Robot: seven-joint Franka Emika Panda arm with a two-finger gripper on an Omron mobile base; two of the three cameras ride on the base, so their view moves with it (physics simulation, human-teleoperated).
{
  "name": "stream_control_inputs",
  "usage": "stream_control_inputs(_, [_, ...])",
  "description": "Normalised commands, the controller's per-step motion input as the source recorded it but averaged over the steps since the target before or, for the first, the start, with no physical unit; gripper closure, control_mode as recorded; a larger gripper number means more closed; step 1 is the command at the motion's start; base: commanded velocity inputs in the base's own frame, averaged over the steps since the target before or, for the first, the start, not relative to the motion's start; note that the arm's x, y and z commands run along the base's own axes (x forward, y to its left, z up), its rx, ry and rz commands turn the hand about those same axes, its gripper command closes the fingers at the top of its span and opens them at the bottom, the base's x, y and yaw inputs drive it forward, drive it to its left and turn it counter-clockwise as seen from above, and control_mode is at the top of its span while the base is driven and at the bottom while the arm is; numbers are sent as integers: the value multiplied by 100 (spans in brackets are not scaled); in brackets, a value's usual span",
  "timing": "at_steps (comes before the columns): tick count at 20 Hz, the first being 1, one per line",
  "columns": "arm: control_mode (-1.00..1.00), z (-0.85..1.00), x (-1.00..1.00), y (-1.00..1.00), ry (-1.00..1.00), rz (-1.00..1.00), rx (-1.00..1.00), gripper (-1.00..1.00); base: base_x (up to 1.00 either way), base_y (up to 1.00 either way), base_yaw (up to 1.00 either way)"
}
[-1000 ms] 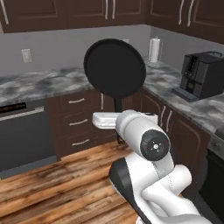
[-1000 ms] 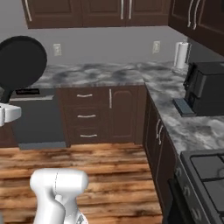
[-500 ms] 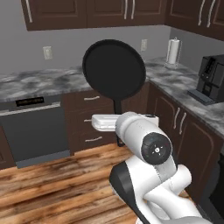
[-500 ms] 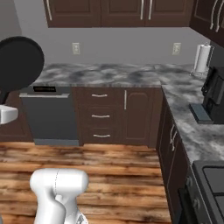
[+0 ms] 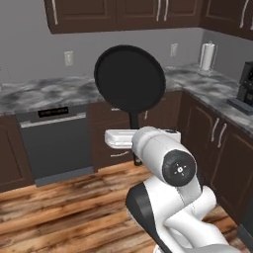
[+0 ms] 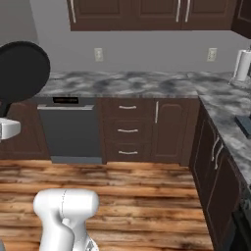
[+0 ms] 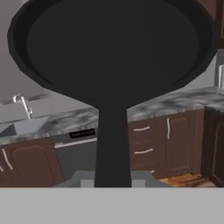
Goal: Move the pot and pan from the stove into the sink.
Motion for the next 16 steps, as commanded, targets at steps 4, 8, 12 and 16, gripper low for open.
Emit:
stream_control_inputs(4, [100, 0, 0, 0, 0, 0, 0, 100, 6, 89, -3])
stream_control_inputs(8, [100, 0, 0, 0, 0, 0, 0, 100, 4, 82, -1])
stream_control_inputs(12, [100, 0, 0, 0, 0, 0, 0, 100, 0, 81, 0])
stream_control_inputs(16, [100, 0, 0, 0, 0, 0, 0, 100, 1, 80, 0])
